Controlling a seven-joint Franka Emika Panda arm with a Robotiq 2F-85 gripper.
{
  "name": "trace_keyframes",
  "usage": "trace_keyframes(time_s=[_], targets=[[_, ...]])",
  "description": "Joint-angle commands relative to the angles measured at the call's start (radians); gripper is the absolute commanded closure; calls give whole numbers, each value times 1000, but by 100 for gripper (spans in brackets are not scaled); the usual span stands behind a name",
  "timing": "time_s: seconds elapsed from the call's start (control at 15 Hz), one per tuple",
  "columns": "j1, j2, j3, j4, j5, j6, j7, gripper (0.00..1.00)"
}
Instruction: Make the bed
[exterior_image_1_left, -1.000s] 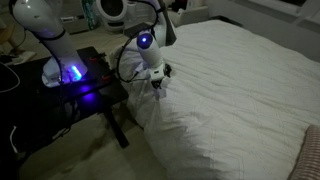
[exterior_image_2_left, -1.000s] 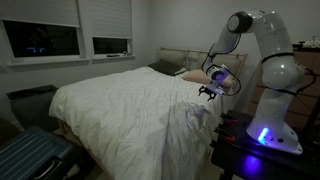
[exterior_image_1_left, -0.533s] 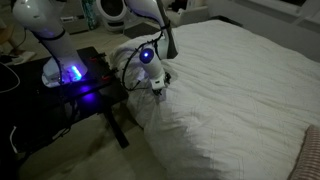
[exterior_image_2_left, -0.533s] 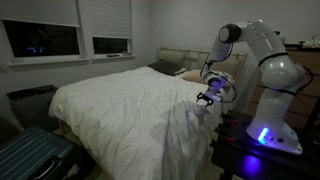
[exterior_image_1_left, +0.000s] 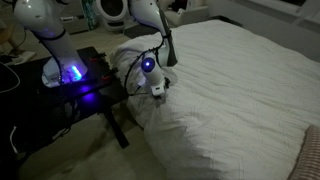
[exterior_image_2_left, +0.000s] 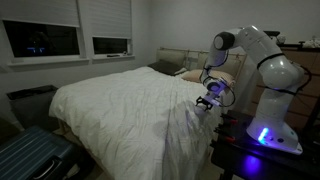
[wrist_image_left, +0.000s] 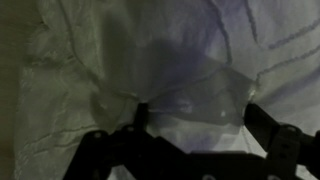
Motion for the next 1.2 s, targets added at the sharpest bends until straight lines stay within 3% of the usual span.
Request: trace_keyframes(time_s=[0.0, 0.07, 0.13, 0.2, 0.6, 0.87, 1.13], targets=[[24, 43, -31, 30, 49, -30, -14, 0], [26, 48, -35, 34, 55, -34, -11, 0], [26, 52, -39, 38, 61, -38, -9, 25], [25, 53, -44, 40, 65, -45, -10, 26], [14, 46, -80, 36, 77, -76, 18, 71], [2, 55, -105, 32, -5, -89, 122, 98], [-20, 58, -136, 27, -95, -101, 216, 98]])
